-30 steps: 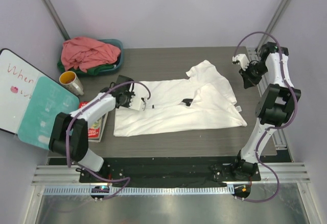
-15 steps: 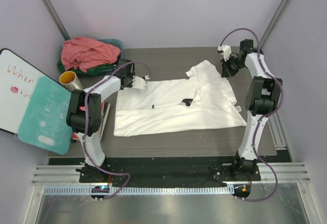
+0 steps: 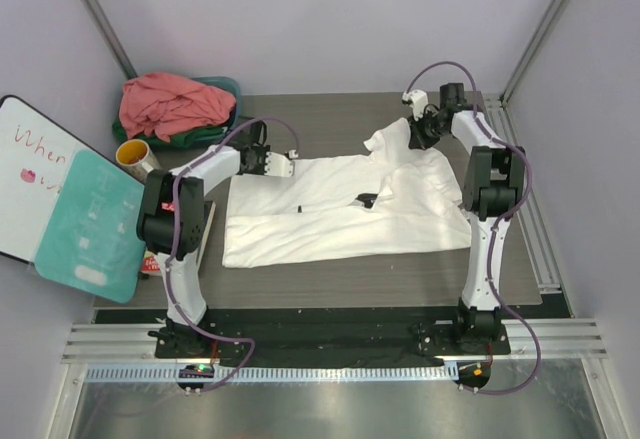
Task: Fold and stack the t-shirts
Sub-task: Fold the tshirt
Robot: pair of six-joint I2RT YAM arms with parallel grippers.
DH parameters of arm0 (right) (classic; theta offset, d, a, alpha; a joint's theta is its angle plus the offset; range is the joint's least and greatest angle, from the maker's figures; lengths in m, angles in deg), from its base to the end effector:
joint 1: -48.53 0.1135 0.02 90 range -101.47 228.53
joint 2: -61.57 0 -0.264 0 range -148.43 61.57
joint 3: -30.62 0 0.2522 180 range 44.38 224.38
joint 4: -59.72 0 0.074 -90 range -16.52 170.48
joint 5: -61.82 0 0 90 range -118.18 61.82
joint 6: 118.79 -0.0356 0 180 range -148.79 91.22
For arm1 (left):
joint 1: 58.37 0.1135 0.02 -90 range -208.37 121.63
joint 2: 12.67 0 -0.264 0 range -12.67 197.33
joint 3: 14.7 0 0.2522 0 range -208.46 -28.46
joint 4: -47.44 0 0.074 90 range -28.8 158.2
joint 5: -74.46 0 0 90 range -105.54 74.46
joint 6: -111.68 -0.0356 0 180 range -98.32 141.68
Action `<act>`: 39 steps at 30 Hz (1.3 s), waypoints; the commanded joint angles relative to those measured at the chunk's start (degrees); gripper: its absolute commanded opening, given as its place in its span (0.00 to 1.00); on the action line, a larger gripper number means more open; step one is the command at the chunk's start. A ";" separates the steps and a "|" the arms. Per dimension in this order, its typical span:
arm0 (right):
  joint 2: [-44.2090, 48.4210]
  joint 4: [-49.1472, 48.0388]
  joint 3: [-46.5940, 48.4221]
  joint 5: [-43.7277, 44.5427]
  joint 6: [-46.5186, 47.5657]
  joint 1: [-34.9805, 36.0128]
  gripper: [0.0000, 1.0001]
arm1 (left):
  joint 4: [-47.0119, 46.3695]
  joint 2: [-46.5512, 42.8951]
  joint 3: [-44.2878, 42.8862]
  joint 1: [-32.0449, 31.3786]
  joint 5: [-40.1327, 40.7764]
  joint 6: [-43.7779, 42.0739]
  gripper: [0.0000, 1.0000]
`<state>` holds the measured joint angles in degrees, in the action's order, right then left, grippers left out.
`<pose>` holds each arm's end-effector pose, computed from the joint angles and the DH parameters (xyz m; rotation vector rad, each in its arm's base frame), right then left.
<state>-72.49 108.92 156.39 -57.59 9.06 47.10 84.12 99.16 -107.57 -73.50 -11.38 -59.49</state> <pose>0.5099 0.0048 0.1783 -0.9324 2.2415 0.3611 0.4047 -0.1067 0.1862 1.9384 1.7758 0.5229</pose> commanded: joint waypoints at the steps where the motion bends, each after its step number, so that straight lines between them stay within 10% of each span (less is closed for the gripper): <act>1: -1.55 -5.29 2.69 1.89 -3.04 1.34 0.01 | 2.49 2.33 -1.92 0.28 -2.06 0.22 0.00; 25: -2.52 -9.16 -0.56 10.68 1.97 1.43 0.01 | -9.11 13.06 -0.34 0.81 13.24 -4.63 0.00; 32: 3.35 -11.62 0.50 12.18 -1.11 1.43 0.25 | -17.90 9.46 -2.10 0.63 14.20 4.52 0.59; 39: 15.83 -0.51 -6.79 5.07 12.22 3.62 0.33 | -16.95 -1.58 2.01 -0.06 14.03 5.76 0.67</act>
<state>-68.58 100.75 152.04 -47.78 11.55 48.63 67.46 107.73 -108.56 -73.22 3.16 -55.88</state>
